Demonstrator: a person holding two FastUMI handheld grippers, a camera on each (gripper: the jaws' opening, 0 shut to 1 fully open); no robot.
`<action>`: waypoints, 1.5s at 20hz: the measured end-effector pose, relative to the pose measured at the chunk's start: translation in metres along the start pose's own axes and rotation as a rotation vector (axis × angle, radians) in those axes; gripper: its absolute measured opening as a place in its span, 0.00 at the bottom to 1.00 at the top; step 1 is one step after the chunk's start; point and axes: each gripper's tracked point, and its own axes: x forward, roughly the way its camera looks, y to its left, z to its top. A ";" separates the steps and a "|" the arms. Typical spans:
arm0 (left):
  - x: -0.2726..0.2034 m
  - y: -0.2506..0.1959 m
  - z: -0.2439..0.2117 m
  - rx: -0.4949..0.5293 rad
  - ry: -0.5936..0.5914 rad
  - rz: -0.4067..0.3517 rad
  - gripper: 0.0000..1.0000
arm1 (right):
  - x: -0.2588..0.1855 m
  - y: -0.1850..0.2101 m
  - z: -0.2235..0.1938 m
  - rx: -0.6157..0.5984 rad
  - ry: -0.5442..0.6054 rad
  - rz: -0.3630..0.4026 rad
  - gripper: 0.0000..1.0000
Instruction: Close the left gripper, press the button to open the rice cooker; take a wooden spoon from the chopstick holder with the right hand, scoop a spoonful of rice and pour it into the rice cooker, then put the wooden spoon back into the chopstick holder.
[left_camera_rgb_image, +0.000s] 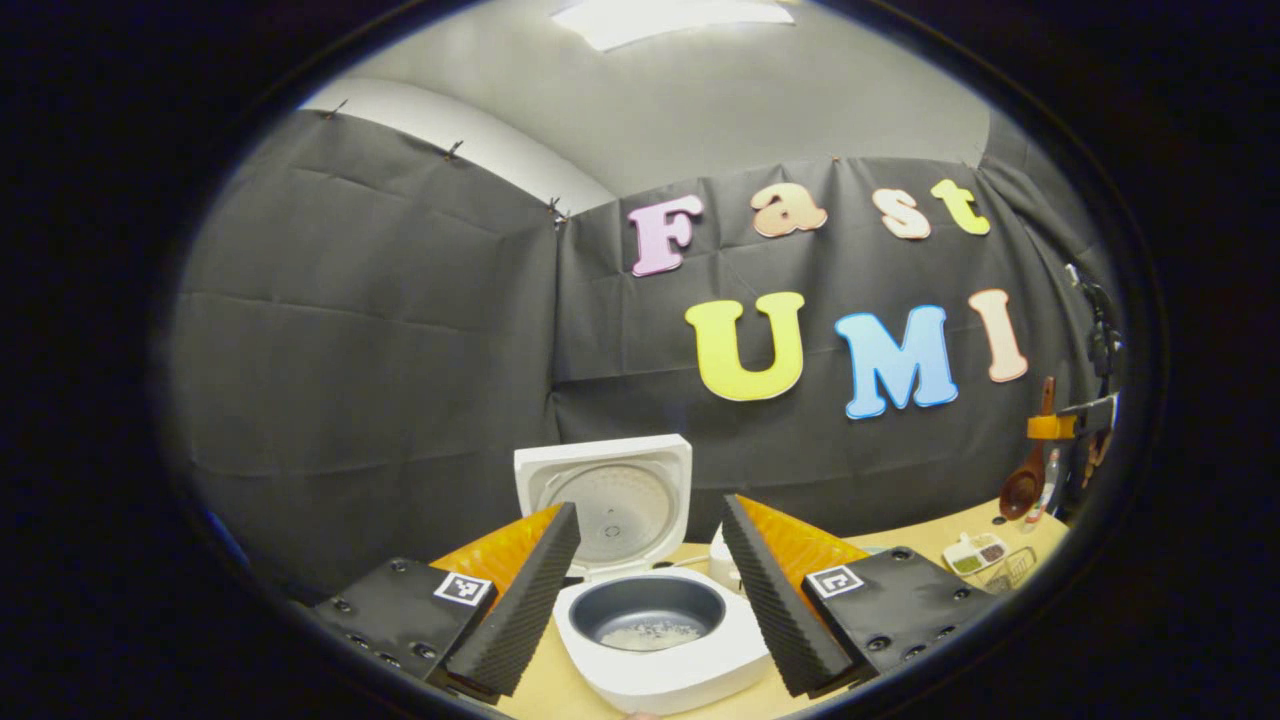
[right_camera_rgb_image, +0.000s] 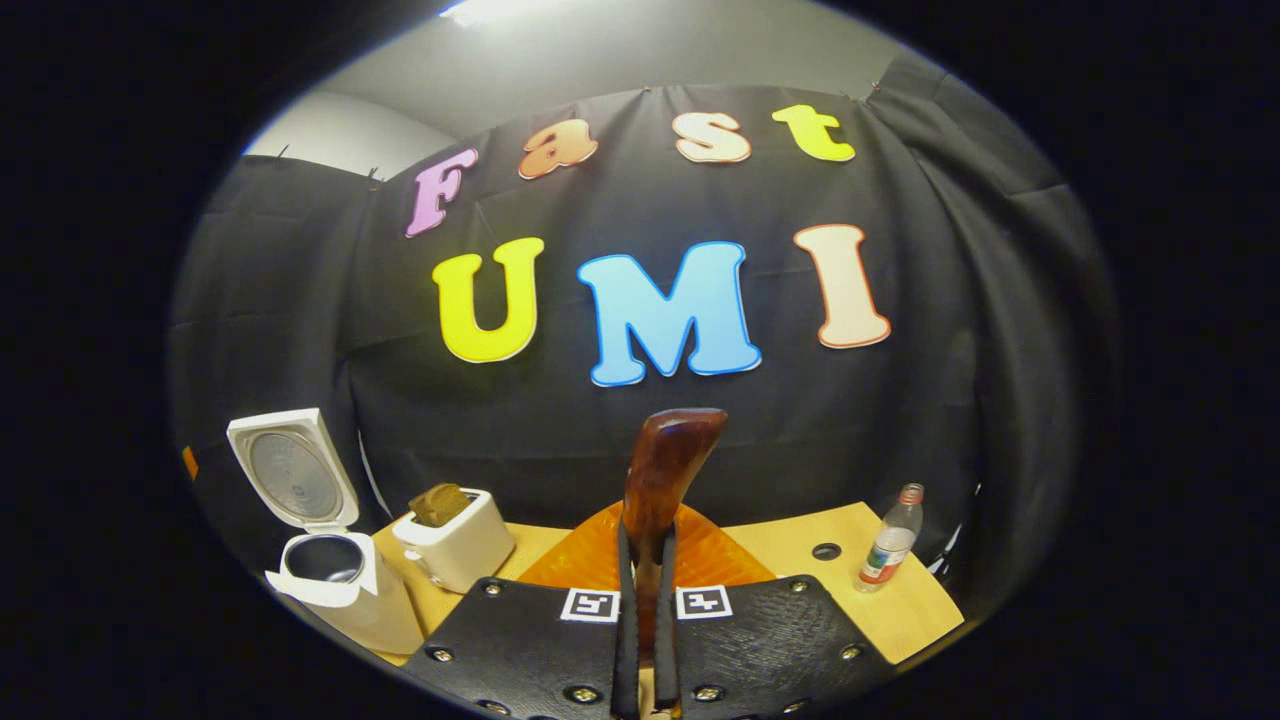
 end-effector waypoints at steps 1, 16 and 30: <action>0.000 -0.004 0.001 0.003 0.001 -0.001 0.98 | 0.000 -0.013 -0.008 0.005 0.013 -0.019 0.06; -0.016 0.000 -0.001 0.031 0.036 0.068 0.92 | -0.013 -0.092 -0.123 0.078 0.181 -0.166 0.07; 0.005 0.025 0.003 0.017 0.025 0.108 0.98 | -0.056 -0.113 -0.123 0.078 0.191 -0.229 0.66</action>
